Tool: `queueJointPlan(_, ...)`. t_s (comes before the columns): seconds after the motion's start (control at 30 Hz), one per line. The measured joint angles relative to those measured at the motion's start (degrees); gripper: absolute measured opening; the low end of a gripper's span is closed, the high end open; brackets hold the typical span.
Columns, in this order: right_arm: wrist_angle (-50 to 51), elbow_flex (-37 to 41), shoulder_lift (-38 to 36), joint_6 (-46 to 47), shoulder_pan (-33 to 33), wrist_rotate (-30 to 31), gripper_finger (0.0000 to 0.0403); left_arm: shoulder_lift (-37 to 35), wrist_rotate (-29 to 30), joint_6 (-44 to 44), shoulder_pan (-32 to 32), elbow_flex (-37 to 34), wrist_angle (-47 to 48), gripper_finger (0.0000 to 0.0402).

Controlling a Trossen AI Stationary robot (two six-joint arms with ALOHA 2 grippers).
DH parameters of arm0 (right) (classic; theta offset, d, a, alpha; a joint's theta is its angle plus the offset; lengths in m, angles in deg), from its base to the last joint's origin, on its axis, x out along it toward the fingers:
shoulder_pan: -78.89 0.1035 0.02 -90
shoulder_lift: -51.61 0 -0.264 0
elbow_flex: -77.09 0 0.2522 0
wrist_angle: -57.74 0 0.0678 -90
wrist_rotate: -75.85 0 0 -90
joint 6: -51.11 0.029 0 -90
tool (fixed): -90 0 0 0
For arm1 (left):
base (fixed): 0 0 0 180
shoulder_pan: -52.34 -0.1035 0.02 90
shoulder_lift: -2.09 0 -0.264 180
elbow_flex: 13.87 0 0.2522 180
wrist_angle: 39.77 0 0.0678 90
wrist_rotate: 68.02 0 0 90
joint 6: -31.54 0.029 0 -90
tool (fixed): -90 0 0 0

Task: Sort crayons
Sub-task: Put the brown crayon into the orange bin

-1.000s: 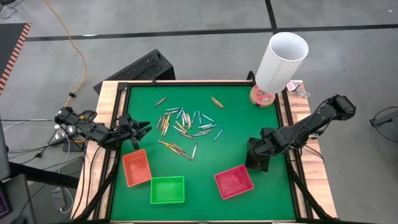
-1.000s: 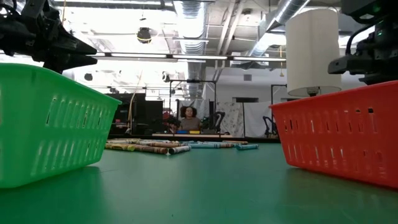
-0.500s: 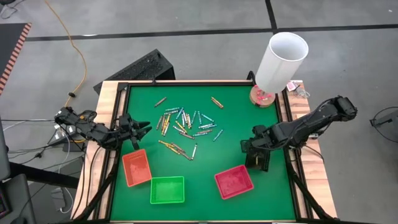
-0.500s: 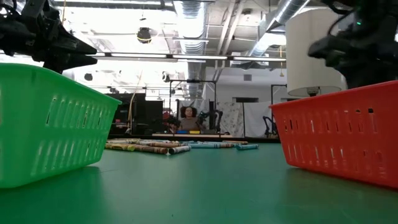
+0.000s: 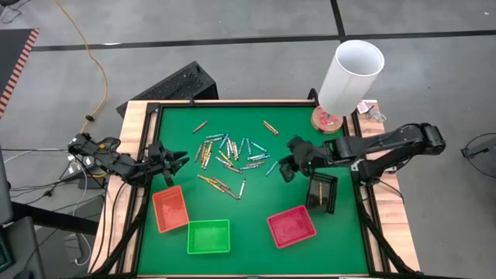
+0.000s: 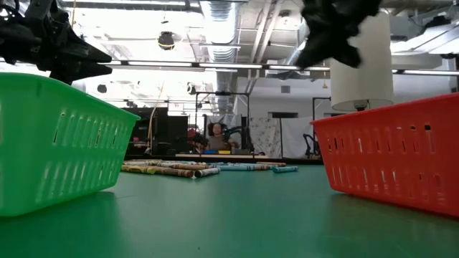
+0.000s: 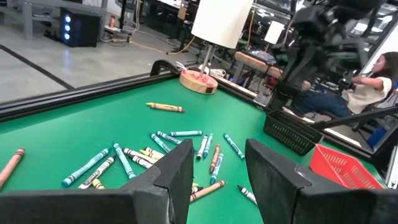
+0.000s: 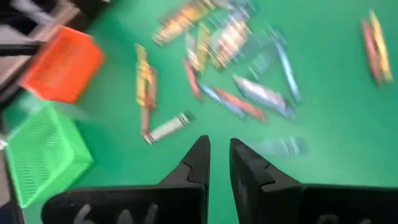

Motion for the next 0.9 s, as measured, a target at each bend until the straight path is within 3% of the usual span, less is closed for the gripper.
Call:
queueJointPlan(0.43,0.6,-17.7,21.8,-28.2,-5.6,-7.4,0.0056,0.0,1.1,-2.3,0.0,0.0,0.0,0.0135)
queueJointPlan(0.63,5.9,-28.3,32.3,-36.5,-7.8,-8.2,0.0059,0.0,1.8,-2.3,0.0,0.0,0.0,0.0135)
queueJointPlan(0.9,7.8,-38.2,42.7,-41.9,-9.2,-13.6,0.0076,0.0,2.6,-2.5,0.0,0.0,0.6,0.0135)
